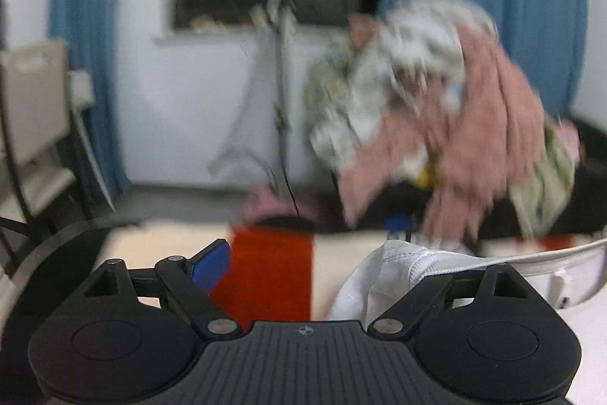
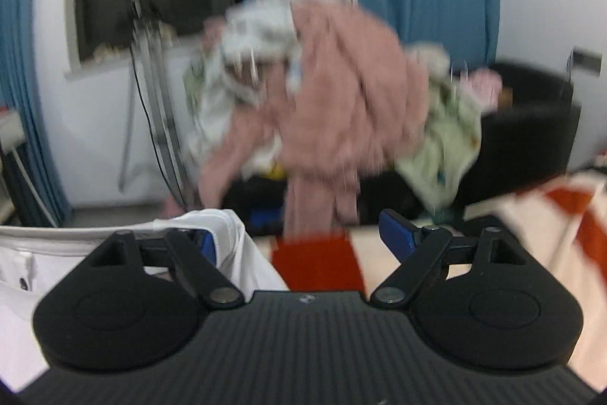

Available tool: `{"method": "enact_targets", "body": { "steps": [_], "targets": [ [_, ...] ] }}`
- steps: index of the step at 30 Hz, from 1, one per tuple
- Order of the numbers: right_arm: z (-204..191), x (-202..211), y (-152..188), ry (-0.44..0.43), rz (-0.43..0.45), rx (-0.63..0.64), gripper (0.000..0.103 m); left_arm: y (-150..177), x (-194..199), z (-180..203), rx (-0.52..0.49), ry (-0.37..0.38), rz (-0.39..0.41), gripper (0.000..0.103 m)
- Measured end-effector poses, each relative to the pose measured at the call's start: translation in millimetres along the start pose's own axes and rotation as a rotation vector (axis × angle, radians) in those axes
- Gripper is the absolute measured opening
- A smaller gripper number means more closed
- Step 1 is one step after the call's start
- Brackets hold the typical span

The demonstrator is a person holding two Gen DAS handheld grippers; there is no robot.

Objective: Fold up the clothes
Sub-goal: 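Lift the white shirt high with both grippers and shake it out, then lay the white shirt flat on the bed with both grippers, releasing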

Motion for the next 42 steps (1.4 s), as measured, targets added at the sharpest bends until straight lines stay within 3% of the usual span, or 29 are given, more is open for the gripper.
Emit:
{"method": "enact_targets", "body": {
  "steps": [4, 6, 9, 12, 16, 19, 24, 30, 33, 37, 42],
  "targets": [
    [-7.2, -46.7, 24.2, -0.021, -0.187, 0.061, 0.084, 7.2, -56.6, 9.3, -0.141, 0.053, -0.207, 0.091],
    [-17.3, -58.0, 26.7, -0.03, -0.293, 0.153, 0.084, 9.6, -66.1, 15.4, -0.222, 0.026, -0.368, 0.1],
    [-37.8, -56.7, 28.4, -0.066, -0.389, 0.296, 0.083, 1.6, -58.0, 27.4, -0.348, 0.005, -0.474, 0.098],
    [-55.2, -27.9, 18.6, -0.11, -0.372, 0.327, 0.083, -13.2, -28.6, 32.1, -0.327, 0.056, -0.41, 0.102],
    [-58.0, 30.5, 16.8, -0.178, -0.243, 0.177, 0.084, -14.6, 26.5, 30.8, -0.215, 0.108, -0.216, 0.103],
    [-48.0, 91.5, 31.4, -0.197, -0.136, 0.091, 0.084, 5.7, 73.9, 24.9, -0.14, 0.125, -0.09, 0.103],
    [-33.8, 205.8, 71.1, -0.22, -0.035, 0.055, 0.084, 76.6, 173.6, 3.5, -0.021, 0.138, 0.009, 0.103],
    [-4.7, 337.9, 126.1, -0.223, 0.017, 0.035, 0.084, 181.6, 333.5, -14.8, 0.079, 0.153, 0.06, 0.103],
    [6.4, 390.4, 146.3, -0.226, 0.029, 0.036, 0.084, 229.0, 391.6, -21.1, 0.097, 0.154, 0.051, 0.103],
    [13.4, 441.4, 162.6, -0.232, 0.051, 0.039, 0.084, 273.2, 441.1, -27.6, 0.092, 0.131, 0.049, 0.103],
    [16.3, 472.9, 171.2, -0.26, 0.084, 0.008, 0.084, 288.7, 474.3, -35.0, 0.139, 0.139, 0.068, 0.103]
  ]
}}
Point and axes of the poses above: each gripper's, at about its wrist camera, not at the fingertips, and x roughly against the way its jaws point, z to its right, y to its underside, the point moved 6 cm from there along -x, roughly the way its jaws point, and after that the axes turned 9 degrees about -z, right-handed, at the moved point
